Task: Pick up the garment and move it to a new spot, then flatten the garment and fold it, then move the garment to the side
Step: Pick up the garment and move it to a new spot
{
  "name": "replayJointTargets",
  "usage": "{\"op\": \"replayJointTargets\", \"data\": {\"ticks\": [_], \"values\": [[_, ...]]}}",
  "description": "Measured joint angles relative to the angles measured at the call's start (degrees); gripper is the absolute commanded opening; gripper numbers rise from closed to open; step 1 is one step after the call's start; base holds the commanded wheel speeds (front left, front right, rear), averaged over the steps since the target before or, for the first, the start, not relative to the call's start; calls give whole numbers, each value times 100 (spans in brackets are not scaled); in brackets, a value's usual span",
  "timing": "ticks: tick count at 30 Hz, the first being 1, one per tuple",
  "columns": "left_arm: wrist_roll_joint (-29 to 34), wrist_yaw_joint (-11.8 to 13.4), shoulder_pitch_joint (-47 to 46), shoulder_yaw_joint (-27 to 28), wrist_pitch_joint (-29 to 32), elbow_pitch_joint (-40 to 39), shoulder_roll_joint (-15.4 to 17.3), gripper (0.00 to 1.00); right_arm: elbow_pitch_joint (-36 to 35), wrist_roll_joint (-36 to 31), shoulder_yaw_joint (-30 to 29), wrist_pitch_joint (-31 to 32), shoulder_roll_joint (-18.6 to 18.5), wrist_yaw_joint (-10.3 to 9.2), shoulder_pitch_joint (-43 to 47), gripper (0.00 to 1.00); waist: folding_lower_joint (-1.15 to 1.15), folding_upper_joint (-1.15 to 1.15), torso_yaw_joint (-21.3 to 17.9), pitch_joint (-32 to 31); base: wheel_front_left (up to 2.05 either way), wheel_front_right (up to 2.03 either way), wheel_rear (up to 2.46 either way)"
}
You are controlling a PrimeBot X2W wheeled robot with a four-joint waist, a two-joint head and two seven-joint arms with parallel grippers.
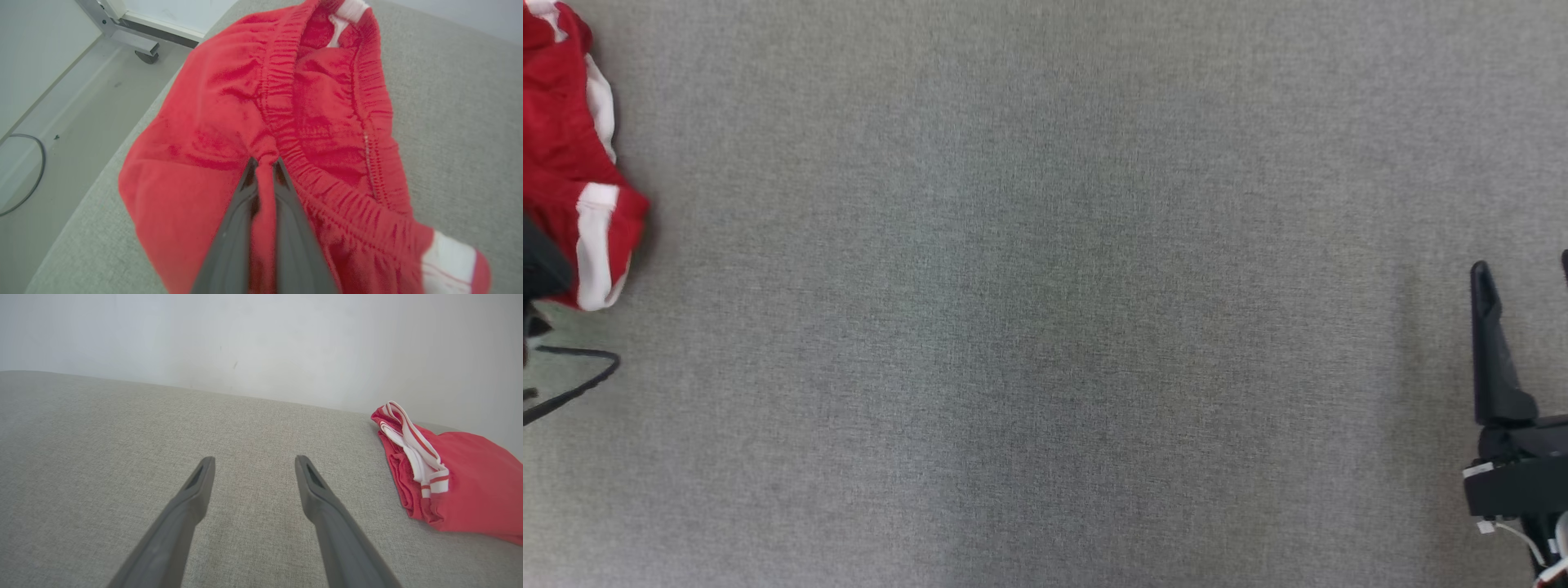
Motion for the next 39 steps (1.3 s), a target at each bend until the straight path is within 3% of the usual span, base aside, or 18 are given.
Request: {"op": "replayJointTargets", "data": {"ticks": [10, 17, 28, 39], "values": [[503, 105, -537, -410, -1455, -279, 242, 0, 734, 156, 297, -474, 332, 0, -52, 100, 0, 0, -28, -539, 0, 0, 0], [887, 120, -960, -856, -1847, -946, 130, 0, 1285, 277, 426, -805, 502, 0, -41, 100, -1, -1, -111, -1043, 0, 0, 0], [978, 63, -1053, -1493, -1581, -2575, -710, 0, 1982, 443, 658, -1283, 818, 0, 30, 100, -1, -1, -759, -1530, 0, 0, 0], [766, 219, -207, -2137, -1049, -3843, -1794, 0, 2377, 545, 710, -1580, 920, 0, 68, 100, -1, -1, -1620, -1785, 0, 0, 0]]}}
